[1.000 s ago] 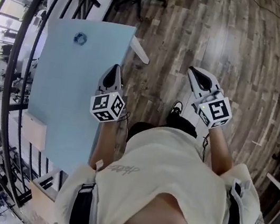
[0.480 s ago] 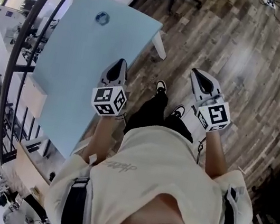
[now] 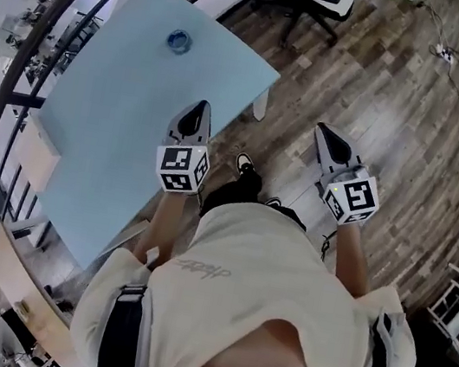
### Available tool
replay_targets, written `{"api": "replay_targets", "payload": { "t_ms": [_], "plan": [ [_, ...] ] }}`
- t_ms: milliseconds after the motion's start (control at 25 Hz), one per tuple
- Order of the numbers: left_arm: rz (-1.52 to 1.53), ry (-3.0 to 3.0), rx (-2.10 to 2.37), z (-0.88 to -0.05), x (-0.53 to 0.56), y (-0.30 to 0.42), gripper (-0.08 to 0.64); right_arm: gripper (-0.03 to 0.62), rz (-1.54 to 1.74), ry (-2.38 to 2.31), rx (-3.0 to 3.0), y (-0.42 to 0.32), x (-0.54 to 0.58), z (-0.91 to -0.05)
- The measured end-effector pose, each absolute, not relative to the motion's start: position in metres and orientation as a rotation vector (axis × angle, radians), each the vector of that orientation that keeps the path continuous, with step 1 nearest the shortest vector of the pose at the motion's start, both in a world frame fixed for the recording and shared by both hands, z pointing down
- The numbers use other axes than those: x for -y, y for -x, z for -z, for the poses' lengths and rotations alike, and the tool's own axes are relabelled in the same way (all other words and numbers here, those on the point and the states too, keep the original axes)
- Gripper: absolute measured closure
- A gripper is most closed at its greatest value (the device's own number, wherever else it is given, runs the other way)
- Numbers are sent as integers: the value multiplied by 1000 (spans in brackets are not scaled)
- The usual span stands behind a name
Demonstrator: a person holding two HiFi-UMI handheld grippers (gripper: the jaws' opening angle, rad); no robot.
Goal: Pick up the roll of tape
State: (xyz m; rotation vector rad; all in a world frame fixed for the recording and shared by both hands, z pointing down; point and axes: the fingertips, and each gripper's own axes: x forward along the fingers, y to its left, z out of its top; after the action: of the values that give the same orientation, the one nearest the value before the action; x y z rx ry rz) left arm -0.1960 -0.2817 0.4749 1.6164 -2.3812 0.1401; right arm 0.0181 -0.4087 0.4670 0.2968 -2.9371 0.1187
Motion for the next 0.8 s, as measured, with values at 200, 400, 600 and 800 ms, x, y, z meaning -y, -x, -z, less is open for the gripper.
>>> {"api": "replay_targets", "payload": {
  "t_ms": [200, 400, 600, 800],
  "plan": [
    [-88, -1549, 2440, -467, 284, 249, 541, 586, -46, -219, 2919, 44, 434, -452],
    [-77, -1491, 2454, -471, 282, 288, 540, 586, -90, -148, 2936, 104, 446, -451],
    [-53, -1412, 2477, -480, 275, 320, 540, 586, -67, -43, 2910, 149, 449, -455],
    [-7, -1308, 2505, -486, 274, 339, 540, 586, 16, 64, 2903, 187, 458, -454]
  ]
}}
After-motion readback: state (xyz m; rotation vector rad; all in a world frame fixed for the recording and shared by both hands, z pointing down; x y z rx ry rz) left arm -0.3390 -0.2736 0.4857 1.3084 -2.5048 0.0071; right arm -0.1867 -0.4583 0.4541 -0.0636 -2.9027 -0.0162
